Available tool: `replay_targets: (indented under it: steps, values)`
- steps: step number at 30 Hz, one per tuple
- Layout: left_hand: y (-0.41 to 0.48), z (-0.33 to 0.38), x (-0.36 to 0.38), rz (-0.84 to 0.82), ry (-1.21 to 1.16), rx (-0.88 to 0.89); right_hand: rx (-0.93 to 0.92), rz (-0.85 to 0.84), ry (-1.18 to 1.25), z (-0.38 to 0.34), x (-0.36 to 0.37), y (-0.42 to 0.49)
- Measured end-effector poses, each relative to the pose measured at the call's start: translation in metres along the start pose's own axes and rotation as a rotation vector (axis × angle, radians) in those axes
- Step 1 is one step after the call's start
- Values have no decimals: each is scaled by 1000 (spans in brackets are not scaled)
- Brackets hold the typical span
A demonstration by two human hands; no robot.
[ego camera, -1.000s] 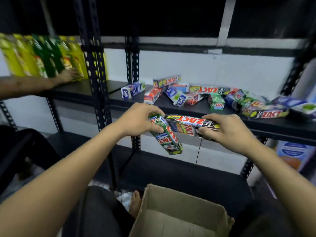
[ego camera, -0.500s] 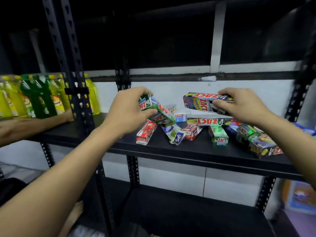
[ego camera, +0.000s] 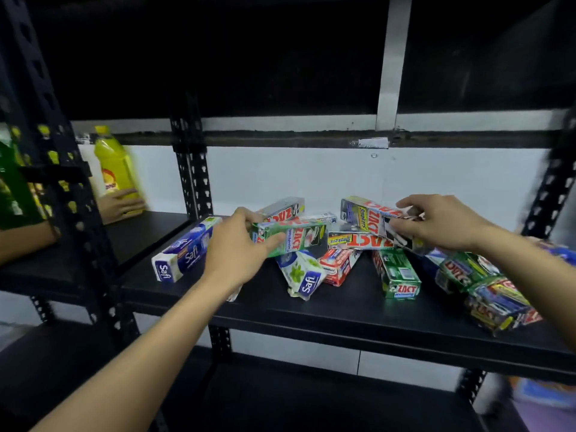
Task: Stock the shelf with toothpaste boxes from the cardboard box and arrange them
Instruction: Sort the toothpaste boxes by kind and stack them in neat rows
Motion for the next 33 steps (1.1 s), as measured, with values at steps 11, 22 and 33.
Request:
replay_targets:
  steps: [11, 22, 33]
  values:
    - [12, 1, 14, -219, 110, 32, 0, -50, -54, -4, 9, 2]
    - [2, 34, 19, 52, 75, 51, 182, 233, -57, 9, -6, -16]
    - [-6, 84, 56, -31, -50, 310, 382, 199, 192, 57, -15, -24]
Point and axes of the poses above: each hand's wrist, its own y-axis towards the middle knuckle, its own x-axis out of the palm, z = x × y, the point moved 6 cm from there along y, towards the middle knuckle, and after that the axes turned 11 degrees about -z, right-handed, at the moved point
